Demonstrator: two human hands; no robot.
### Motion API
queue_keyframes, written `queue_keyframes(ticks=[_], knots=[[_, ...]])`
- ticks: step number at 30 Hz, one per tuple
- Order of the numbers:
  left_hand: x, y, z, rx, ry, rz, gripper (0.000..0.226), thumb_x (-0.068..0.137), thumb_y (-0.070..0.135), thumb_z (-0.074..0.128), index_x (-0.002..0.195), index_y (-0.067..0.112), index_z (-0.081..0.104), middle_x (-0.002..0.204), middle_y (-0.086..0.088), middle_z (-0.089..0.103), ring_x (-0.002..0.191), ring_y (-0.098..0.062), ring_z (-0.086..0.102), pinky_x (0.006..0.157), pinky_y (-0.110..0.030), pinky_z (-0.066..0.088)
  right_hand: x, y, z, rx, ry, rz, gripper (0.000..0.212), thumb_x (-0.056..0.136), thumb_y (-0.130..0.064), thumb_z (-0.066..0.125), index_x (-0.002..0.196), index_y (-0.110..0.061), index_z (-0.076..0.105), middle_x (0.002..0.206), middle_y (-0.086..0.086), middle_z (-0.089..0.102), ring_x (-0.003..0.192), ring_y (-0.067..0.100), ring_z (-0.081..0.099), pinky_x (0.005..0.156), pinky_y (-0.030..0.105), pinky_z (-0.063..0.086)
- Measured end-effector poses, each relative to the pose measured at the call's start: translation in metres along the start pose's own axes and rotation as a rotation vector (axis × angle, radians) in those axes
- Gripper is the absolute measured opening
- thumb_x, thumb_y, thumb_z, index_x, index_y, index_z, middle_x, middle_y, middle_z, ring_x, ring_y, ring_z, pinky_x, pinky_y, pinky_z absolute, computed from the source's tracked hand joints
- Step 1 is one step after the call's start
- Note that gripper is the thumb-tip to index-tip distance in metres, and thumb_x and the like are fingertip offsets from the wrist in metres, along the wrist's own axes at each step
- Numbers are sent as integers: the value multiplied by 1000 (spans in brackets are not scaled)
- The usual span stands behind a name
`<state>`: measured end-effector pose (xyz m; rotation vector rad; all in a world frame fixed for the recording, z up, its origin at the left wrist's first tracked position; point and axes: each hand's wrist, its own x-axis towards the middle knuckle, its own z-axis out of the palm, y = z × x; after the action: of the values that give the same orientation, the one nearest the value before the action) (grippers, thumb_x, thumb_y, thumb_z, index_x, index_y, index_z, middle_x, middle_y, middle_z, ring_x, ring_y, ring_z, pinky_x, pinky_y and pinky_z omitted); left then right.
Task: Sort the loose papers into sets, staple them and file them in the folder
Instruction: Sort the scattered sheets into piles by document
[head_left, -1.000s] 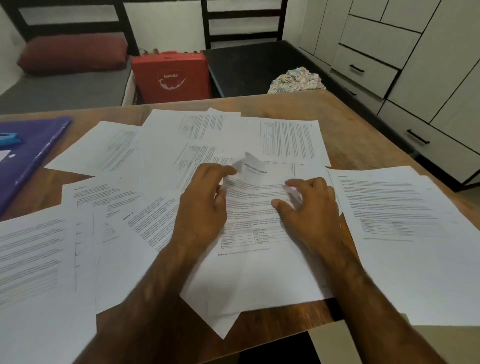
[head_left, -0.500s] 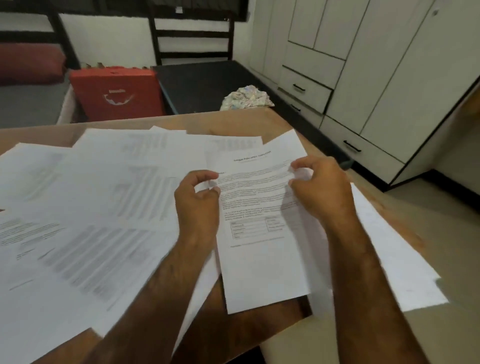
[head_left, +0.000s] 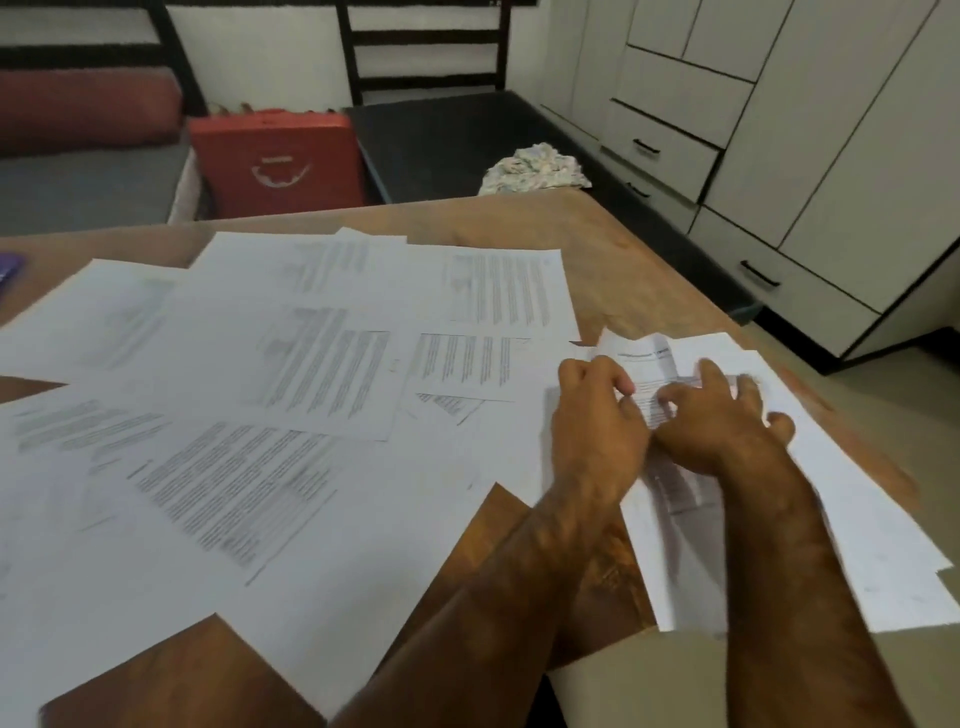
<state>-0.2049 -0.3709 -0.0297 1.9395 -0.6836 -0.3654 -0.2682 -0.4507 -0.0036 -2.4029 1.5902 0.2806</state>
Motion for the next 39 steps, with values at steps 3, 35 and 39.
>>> queue_keyframes(ticks=[3,35,39], knots=[[1,-7,-12,250,-21,119,27,98,29,67,122,29,54,142,2,47,120,-22,58,104,-31,52,7,0,5,-2,3,21,82,88,-49,76,158,-39,34,175,0,-2,160,33,-6,125,62,5],[34,-151,-211,578,237,157,22,99,38,55,118,27,60,124,12,60,118,-11,53,105,-35,32,18,-238,54,560,354,-357,19,104,-36,56,111,-25,70,113,-5,72,99,17,60,93,38,30],[34,-139,-226,10,236,-64,21,103,17,53,120,23,64,128,5,67,120,-17,61,108,-41,51,-19,-204,35,791,241,-598,7,102,-35,63,98,-34,68,109,-19,71,106,11,63,109,44,36]])
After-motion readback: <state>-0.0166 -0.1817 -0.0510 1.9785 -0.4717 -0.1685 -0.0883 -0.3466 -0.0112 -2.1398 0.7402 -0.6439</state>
